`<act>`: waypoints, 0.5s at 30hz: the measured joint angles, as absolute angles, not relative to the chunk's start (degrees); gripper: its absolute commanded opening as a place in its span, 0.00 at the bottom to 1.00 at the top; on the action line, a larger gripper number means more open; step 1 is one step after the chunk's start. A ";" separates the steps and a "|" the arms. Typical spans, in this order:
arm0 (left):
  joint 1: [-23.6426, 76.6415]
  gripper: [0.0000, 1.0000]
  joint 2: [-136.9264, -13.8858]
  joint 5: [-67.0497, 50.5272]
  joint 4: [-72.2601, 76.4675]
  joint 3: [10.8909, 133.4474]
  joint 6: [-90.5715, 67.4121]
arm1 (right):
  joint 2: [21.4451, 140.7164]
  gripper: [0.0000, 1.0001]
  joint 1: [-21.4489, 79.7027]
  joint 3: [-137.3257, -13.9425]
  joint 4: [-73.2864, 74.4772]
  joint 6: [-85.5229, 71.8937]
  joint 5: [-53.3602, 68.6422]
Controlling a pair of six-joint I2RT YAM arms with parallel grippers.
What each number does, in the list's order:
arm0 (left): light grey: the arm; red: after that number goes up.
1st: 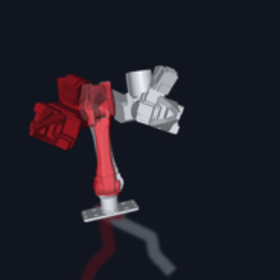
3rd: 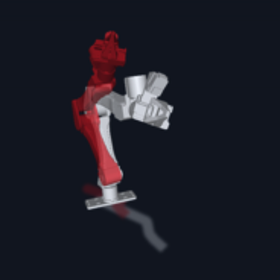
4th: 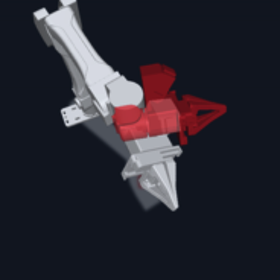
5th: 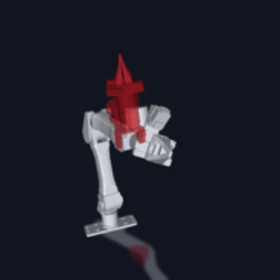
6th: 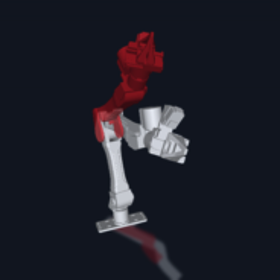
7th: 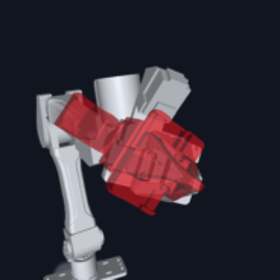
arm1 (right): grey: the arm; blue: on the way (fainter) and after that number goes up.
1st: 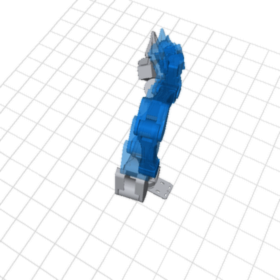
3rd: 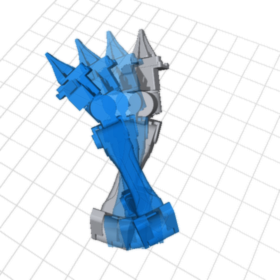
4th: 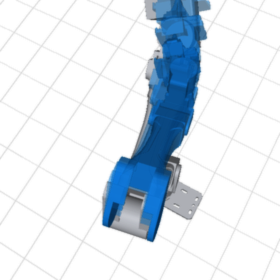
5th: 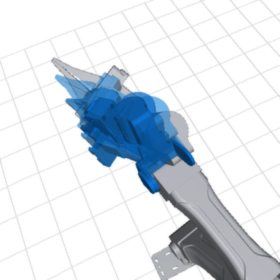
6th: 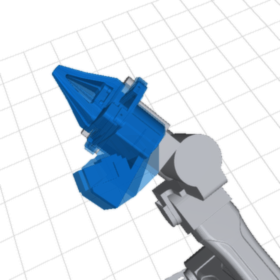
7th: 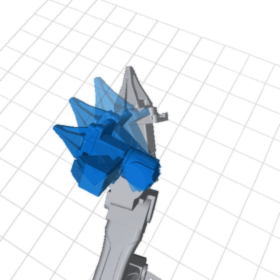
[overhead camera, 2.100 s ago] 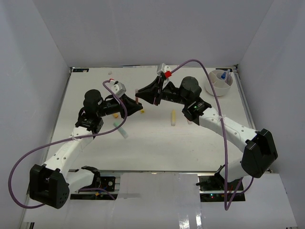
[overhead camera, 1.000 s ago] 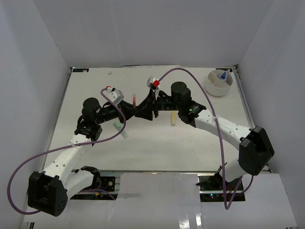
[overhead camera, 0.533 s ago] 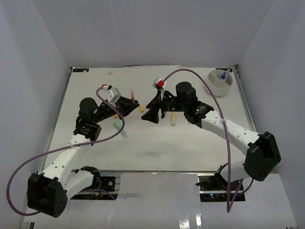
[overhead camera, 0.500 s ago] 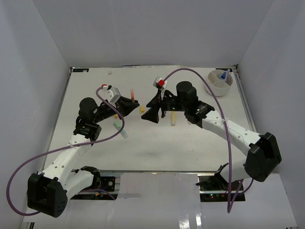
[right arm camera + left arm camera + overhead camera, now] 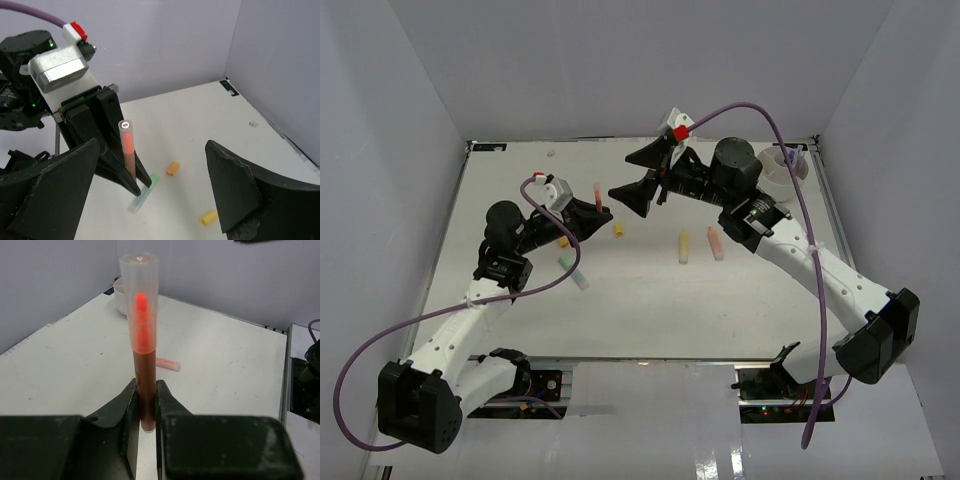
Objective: Sort the stationery into containers
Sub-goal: Close the pen cap on the pen.
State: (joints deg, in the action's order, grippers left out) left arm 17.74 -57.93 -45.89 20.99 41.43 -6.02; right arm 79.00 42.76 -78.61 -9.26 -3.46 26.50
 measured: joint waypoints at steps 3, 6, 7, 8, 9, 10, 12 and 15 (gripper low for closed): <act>17.74 0.01 -58.43 -45.91 20.58 42.17 -6.46 | 80.88 0.91 42.92 -80.44 -11.68 -4.03 26.68; 17.74 0.01 -59.16 -45.95 19.92 42.96 -6.76 | 83.35 0.89 43.29 -81.36 -13.58 -4.60 26.94; 17.74 0.01 -59.44 -46.00 19.64 43.22 -6.90 | 84.29 0.89 43.51 -81.80 -13.82 -4.80 26.96; 17.74 0.01 -59.72 -46.06 19.42 43.48 -6.94 | 85.36 0.88 43.75 -82.41 -13.93 -4.99 27.00; 17.74 0.00 -60.01 -46.11 19.14 43.70 -6.98 | 86.32 0.88 43.99 -82.94 -14.02 -5.10 27.00; 17.74 0.01 -60.31 -46.19 18.81 43.92 -7.07 | 87.26 0.88 44.18 -83.48 -14.11 -5.23 27.03; 17.74 0.00 -60.66 -46.30 18.33 44.10 -7.18 | 88.68 0.87 44.51 -84.27 -14.37 -5.43 26.94; 17.74 0.00 -60.71 -46.41 17.58 44.12 -7.35 | 90.15 0.85 44.97 -85.23 -14.74 -5.58 26.89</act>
